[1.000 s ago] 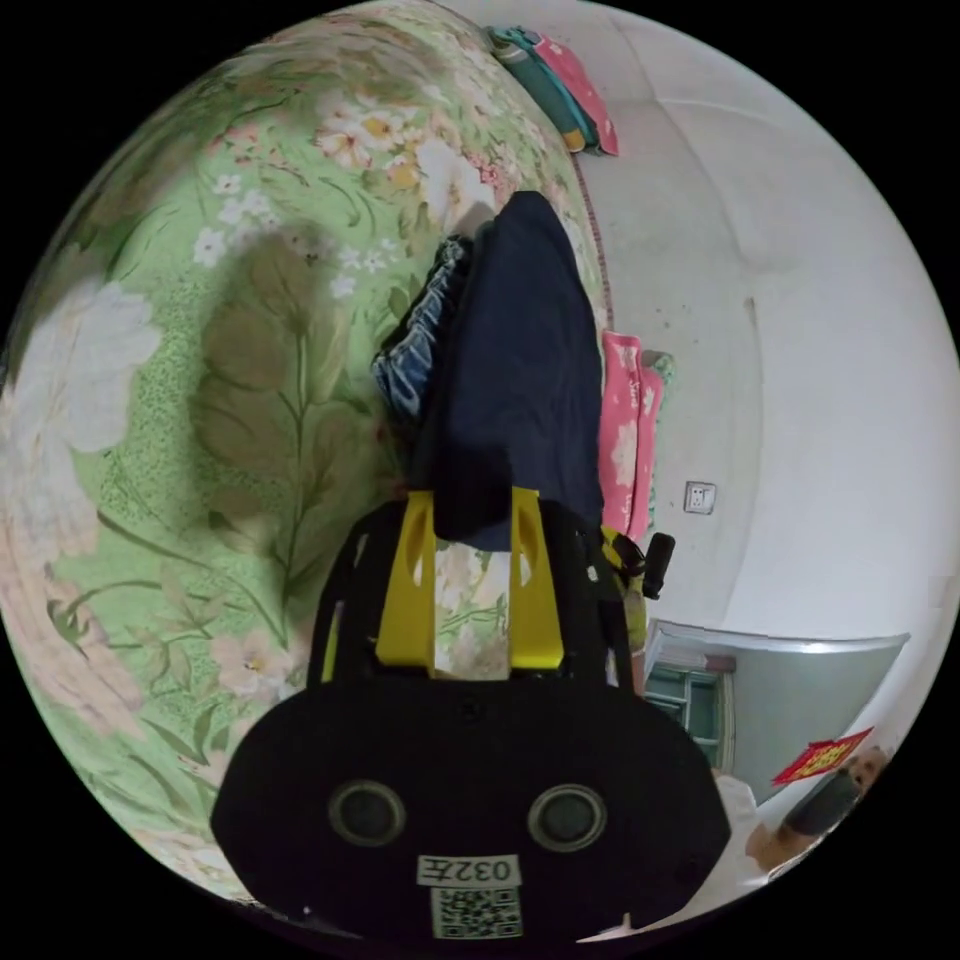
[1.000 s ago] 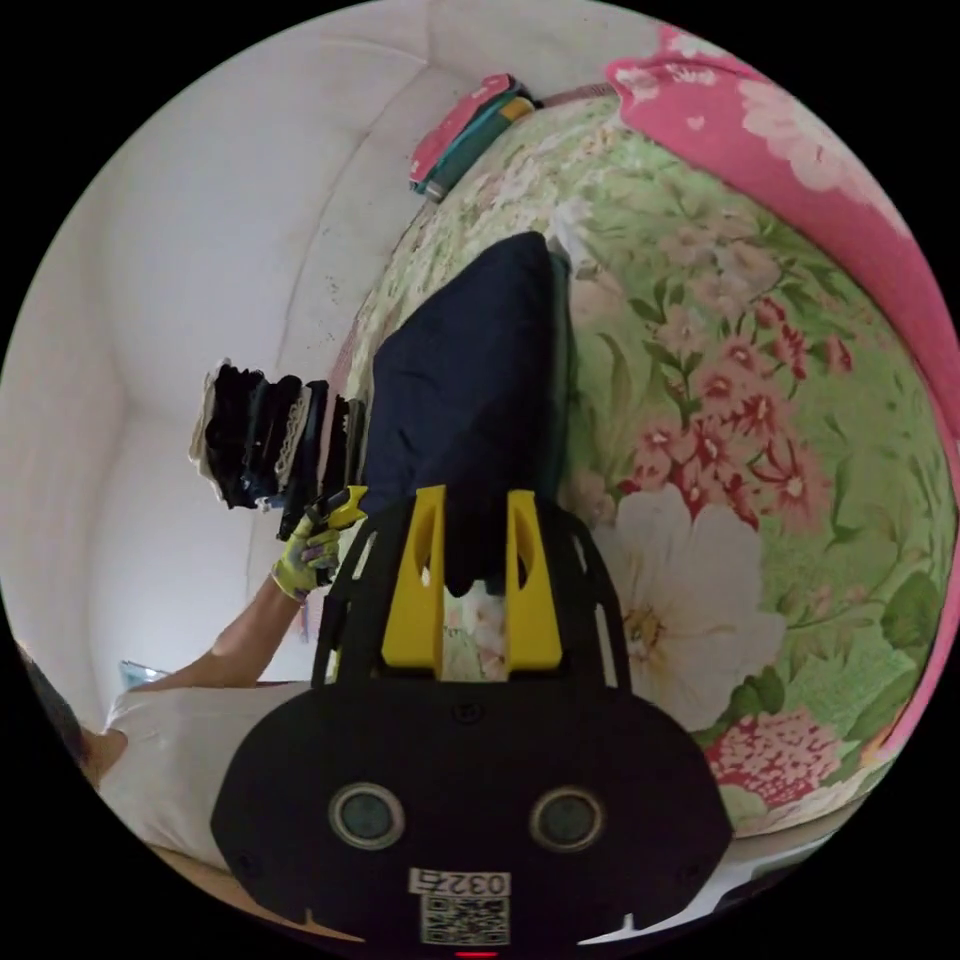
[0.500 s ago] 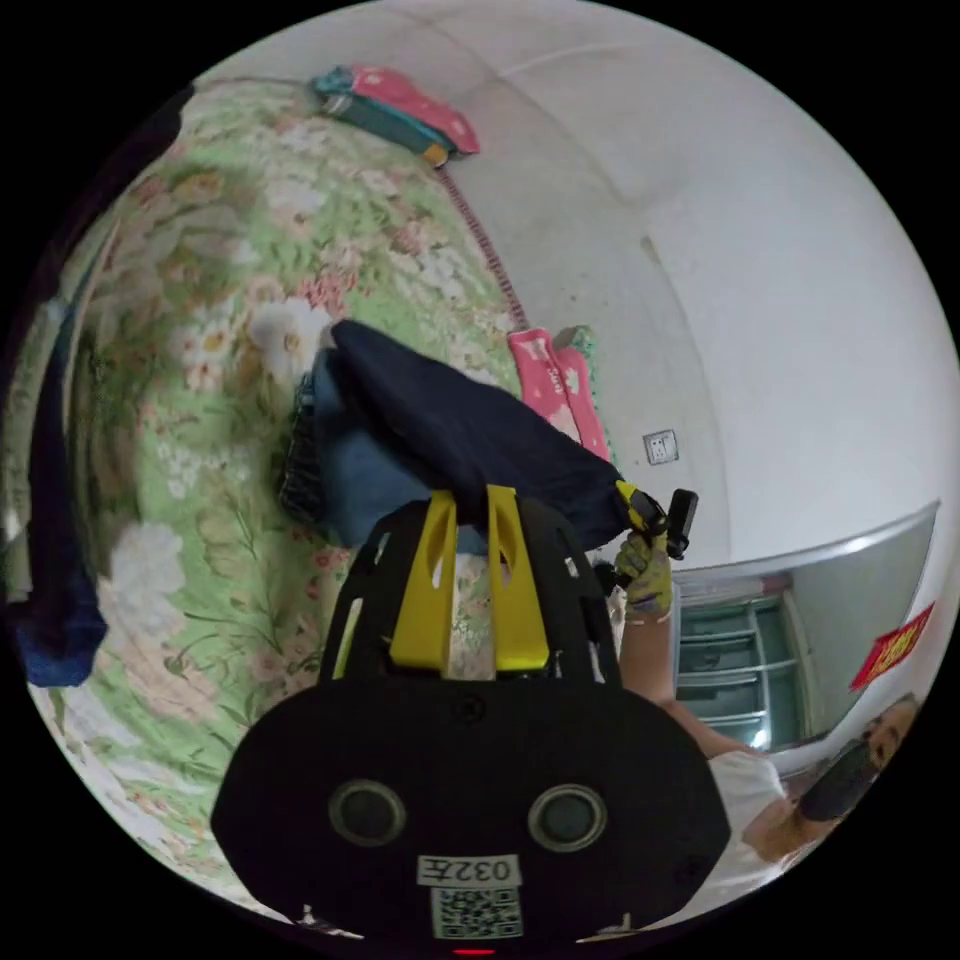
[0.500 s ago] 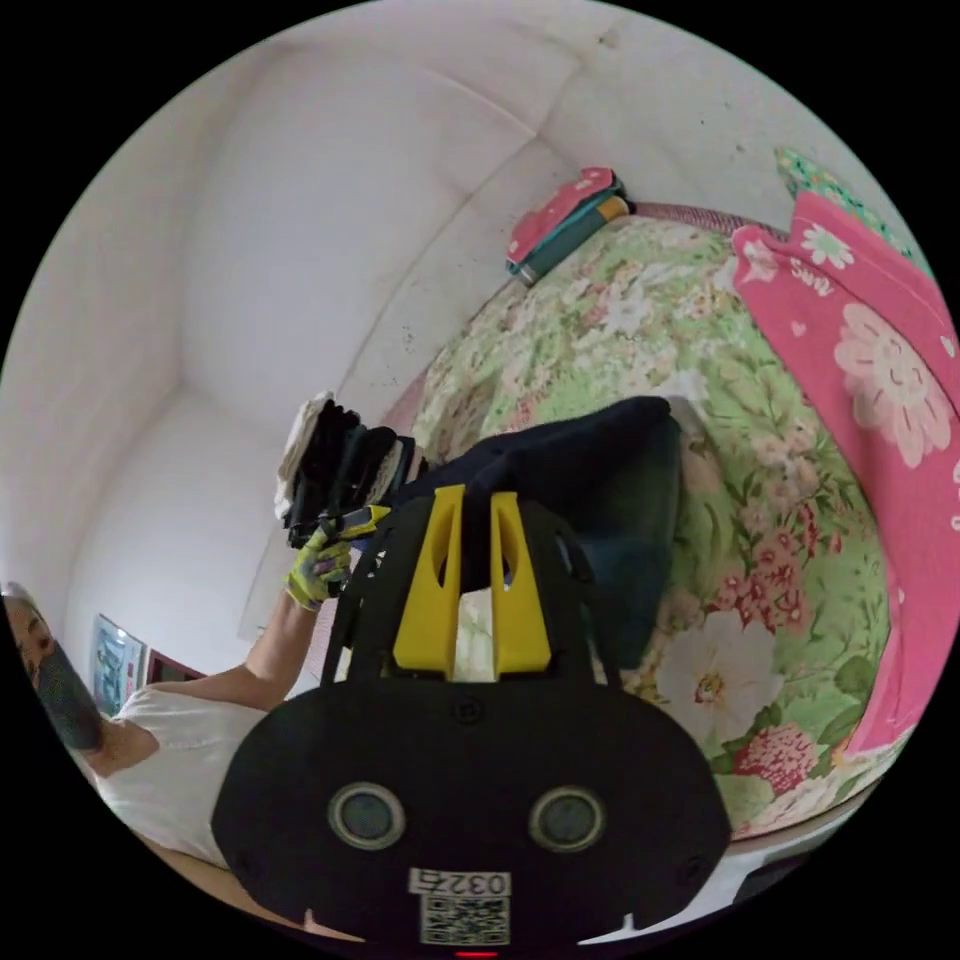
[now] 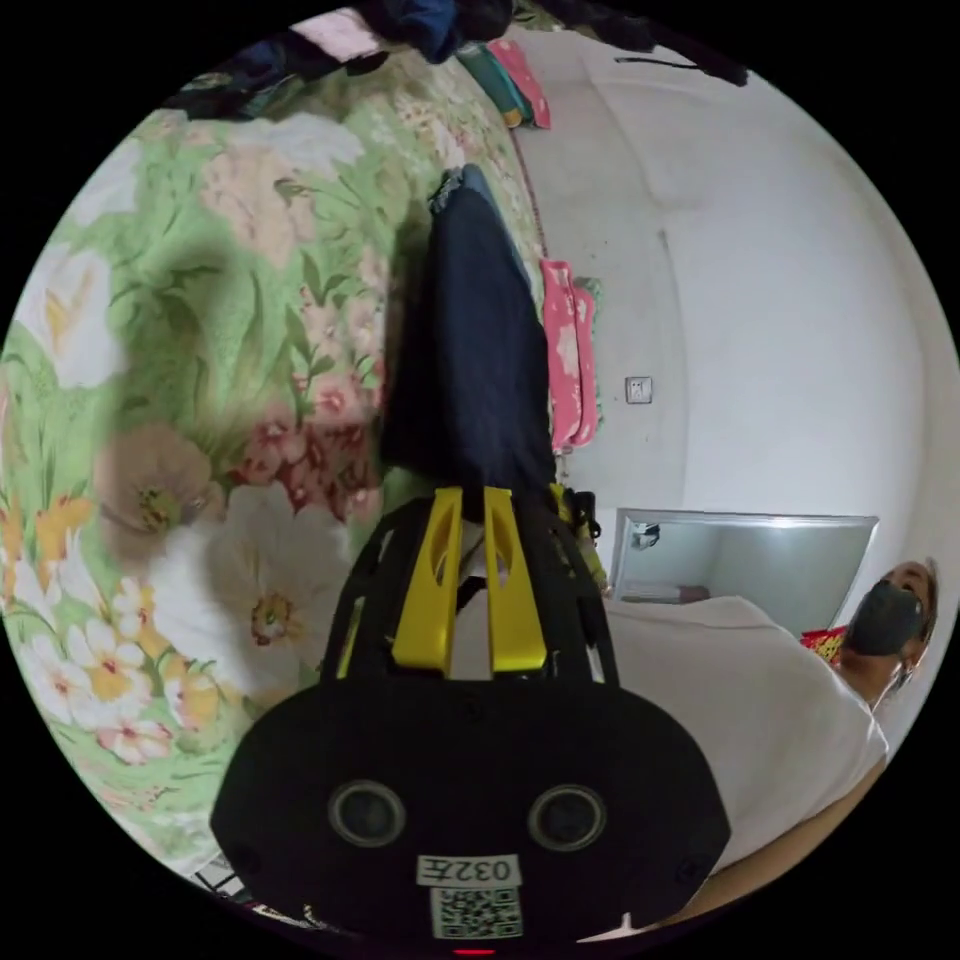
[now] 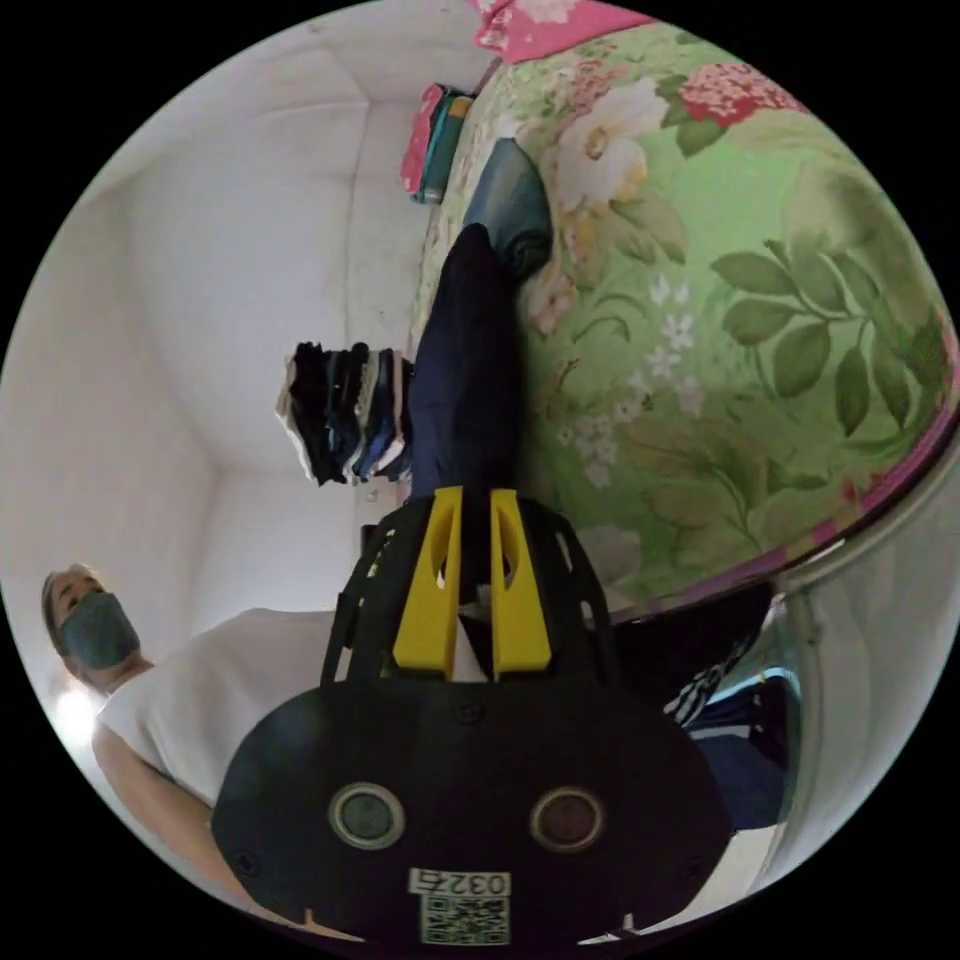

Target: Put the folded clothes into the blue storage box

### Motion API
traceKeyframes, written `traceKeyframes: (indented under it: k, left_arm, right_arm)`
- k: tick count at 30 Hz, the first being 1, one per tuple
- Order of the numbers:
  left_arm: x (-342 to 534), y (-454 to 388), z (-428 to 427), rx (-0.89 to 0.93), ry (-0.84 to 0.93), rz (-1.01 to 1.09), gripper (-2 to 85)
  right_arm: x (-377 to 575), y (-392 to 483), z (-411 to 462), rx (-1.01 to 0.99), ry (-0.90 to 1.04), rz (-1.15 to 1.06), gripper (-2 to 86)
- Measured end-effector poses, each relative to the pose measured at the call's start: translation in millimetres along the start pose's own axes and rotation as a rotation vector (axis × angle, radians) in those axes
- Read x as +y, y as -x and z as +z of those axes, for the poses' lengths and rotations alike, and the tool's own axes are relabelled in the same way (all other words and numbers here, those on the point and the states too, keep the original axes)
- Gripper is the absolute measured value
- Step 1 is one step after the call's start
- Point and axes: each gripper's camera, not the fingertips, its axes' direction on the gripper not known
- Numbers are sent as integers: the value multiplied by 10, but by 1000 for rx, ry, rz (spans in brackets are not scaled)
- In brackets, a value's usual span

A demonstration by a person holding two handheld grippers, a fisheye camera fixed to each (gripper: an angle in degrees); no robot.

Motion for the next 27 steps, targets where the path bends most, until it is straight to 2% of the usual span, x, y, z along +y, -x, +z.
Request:
traceKeyframes:
  k: [2,5,9,13,16,19,22,27]
  left_arm:
    - [-75,60,18,-83,39,-26,28]
    - [-139,-7,-258,-250,-37,-2,56]
    - [-371,2,-377,-176,-78,36,71]
    - [-857,-72,-56,-207,3,68,94]
    - [-1112,-91,164,-224,23,60,92]
    - [-1286,-71,313,-154,27,48,92]
    - [-1389,-70,365,-130,41,34,82]
    - [-1302,-439,218,-50,48,180,30]
  right_arm:
    - [-117,73,-60,149,4,-24,90]
    - [-348,242,-108,273,26,-80,125]
    - [-658,246,-144,290,5,-114,129]
    - [-1068,170,50,250,54,-130,128]
    - [-1308,150,276,297,125,-143,130]
    - [-1450,105,339,310,144,-143,128]
    - [-1470,75,242,301,143,-169,93]
    - [-1410,28,-123,135,100,-219,72]
